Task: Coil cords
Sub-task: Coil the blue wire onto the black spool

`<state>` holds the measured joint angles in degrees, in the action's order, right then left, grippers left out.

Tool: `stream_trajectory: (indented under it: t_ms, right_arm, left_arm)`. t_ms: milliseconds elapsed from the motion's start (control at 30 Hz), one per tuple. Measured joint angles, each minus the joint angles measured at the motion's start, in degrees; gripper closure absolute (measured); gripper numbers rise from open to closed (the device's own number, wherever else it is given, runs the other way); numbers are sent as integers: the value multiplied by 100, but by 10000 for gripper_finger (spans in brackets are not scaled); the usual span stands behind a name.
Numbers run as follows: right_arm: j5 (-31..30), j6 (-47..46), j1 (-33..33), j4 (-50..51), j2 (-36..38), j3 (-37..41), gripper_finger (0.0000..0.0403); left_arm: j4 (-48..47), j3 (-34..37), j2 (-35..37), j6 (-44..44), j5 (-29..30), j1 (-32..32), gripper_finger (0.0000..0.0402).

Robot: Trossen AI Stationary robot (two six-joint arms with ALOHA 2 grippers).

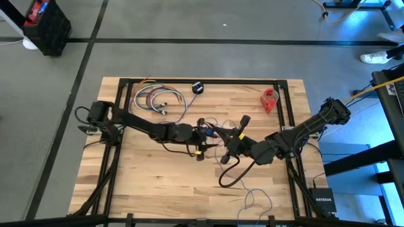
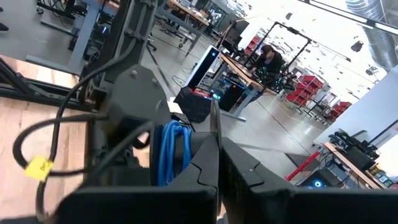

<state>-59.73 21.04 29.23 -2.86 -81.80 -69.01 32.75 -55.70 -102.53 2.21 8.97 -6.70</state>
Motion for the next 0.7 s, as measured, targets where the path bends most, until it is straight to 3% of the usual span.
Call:
stream_trajectory:
  t_ms: [267, 600, 700]
  right_arm:
    - [36, 0, 0, 15, 0, 2, 397]
    - [38, 0, 0, 3, -2, 9, 397]
    - [38, 2, 0, 3, -3, 9, 397]
  left_arm:
    - [-772, -639, -301, -179, -293, -48, 229]
    - [-573, -654, -447, -173, -387, 22, 232]
    - [-483, -653, -519, -33, -389, 18, 254]
